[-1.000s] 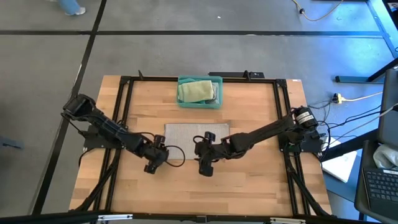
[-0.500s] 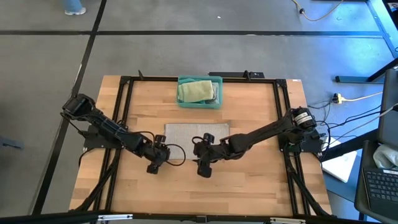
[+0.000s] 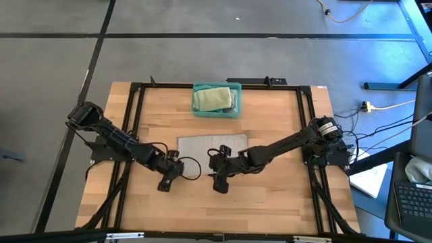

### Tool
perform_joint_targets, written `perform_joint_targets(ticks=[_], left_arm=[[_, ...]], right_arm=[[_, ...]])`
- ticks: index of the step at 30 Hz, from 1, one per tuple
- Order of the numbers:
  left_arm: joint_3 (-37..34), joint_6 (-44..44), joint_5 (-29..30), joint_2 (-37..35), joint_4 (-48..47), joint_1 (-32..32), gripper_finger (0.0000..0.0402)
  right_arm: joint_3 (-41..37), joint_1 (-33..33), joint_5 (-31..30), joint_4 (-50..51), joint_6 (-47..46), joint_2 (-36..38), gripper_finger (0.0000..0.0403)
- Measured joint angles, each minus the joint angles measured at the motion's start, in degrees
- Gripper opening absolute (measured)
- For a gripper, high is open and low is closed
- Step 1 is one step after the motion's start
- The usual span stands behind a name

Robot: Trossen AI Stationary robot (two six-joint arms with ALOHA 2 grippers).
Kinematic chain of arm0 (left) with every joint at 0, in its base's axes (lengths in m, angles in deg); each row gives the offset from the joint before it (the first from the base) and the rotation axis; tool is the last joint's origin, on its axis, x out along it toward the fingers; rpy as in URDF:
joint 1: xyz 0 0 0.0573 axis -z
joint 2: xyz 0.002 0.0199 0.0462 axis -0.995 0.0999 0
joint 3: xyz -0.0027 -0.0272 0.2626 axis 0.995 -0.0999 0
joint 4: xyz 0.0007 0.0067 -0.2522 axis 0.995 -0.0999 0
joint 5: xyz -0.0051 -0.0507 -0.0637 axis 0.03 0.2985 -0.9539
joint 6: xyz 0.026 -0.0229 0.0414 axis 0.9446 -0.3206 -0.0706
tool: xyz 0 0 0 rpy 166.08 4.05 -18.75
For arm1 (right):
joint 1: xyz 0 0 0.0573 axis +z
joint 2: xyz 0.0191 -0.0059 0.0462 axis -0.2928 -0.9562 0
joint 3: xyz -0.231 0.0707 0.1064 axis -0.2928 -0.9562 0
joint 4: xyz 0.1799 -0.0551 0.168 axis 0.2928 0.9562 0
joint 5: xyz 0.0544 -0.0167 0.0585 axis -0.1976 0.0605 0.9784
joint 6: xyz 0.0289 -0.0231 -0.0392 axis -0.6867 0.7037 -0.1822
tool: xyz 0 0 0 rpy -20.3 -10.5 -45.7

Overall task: Fold microfiber towels
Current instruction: Fold the gray towel

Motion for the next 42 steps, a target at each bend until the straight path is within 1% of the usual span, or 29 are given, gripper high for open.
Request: perform_joint_targets(ticks=[8, 11, 16, 21, 24, 27, 30, 32, 35, 37, 42], left_arm=[[0.68, -5.30, -0.45, 0.00, 2.00, -0.09, 0.0003], [3.14, -5.33, -0.58, 0.00, 2.09, -0.88, 0.0001], [8.68, -5.34, -0.55, -0.04, 2.09, -4.11, 0.0001], [11.90, -5.27, -0.67, -0.04, 0.32, -7.72, 0.0001], [11.96, -4.92, -2.29, -0.04, -0.06, -9.32, 0.0001], [11.96, -4.88, -4.18, -0.04, 0.01, -10.57, 0.0001], [11.96, -4.96, -5.46, -0.04, 0.21, -11.33, 0.0001], [11.96, -4.96, -6.02, -0.04, 0.20, -11.41, 0.0001], [11.96, -5.02, -7.04, -0.04, 0.16, -11.74, 0.0001], [11.96, -5.20, -7.18, -0.04, 0.23, -11.79, 0.0001], [11.96, -5.28, -7.31, -0.07, 0.57, -11.80, 0.0001]], right_arm=[[-0.01, 0.00, -0.02, -2.97, 0.00, 0.00, 0.0216], [-0.01, 0.00, 1.00, -4.70, 0.29, -0.11, 0.0216], [-0.04, 0.02, 4.08, -9.48, 0.24, -2.92, 0.0216], [-0.04, 0.09, 3.90, -13.02, 0.22, -4.16, 0.0216], [-0.05, 0.07, 1.68, -14.52, 0.21, -4.19, 0.0216], [-0.04, 0.05, -3.45, -14.31, 0.20, -4.18, 0.0216], [-0.04, -0.69, -4.84, -14.39, 0.10, -4.43, 0.0216], [0.02, -1.35, -3.87, -14.36, 0.02, -5.13, 0.0216], [0.02, -2.16, 0.34, -15.06, 0.00, -6.66, 0.0216], [0.02, -2.38, 2.06, -15.95, -0.39, -7.71, 0.0216], [-0.07, -2.81, 2.89, -17.91, -2.91, -9.63, 0.0216]])
